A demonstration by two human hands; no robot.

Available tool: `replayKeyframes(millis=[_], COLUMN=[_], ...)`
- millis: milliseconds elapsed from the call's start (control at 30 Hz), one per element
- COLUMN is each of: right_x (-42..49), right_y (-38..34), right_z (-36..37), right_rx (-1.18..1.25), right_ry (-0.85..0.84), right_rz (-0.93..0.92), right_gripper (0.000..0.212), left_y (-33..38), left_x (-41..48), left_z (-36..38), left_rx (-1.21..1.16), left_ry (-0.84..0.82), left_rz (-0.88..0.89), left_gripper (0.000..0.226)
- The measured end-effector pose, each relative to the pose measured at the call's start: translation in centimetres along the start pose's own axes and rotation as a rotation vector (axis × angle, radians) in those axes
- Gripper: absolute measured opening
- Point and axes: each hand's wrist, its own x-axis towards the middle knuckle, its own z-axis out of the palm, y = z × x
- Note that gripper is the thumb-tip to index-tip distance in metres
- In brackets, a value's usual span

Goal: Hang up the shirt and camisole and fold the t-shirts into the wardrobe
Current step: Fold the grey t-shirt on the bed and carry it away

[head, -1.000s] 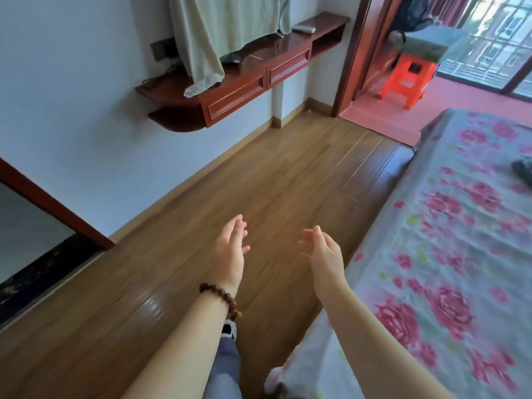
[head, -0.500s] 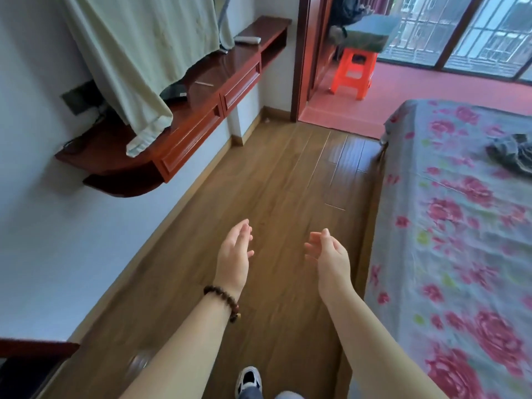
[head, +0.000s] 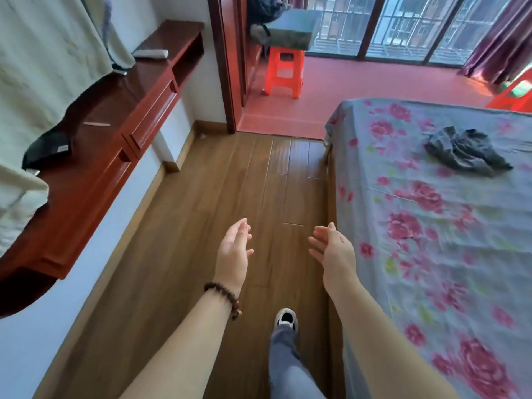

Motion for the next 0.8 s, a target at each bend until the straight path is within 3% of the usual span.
replayKeyframes(millis=[267,800], right_x=[15.1,41.1], right_y=[-11.1,-22.6], right_z=[2.3,15.1], right_rx=[0.062,0.04], right_ry=[-0.03,-0.002], right_rz=[-0.056,-0.053], right_gripper=[0.032,0.032], left_y=[8.4,15.3], left_x=[15.1,45.3], left_z=[9.3,17.8], left_rx=[0.009,0.008], left_ry=[-0.03,-0.067], left_rz=[0.064,0.03], left_gripper=[0.047,0.049])
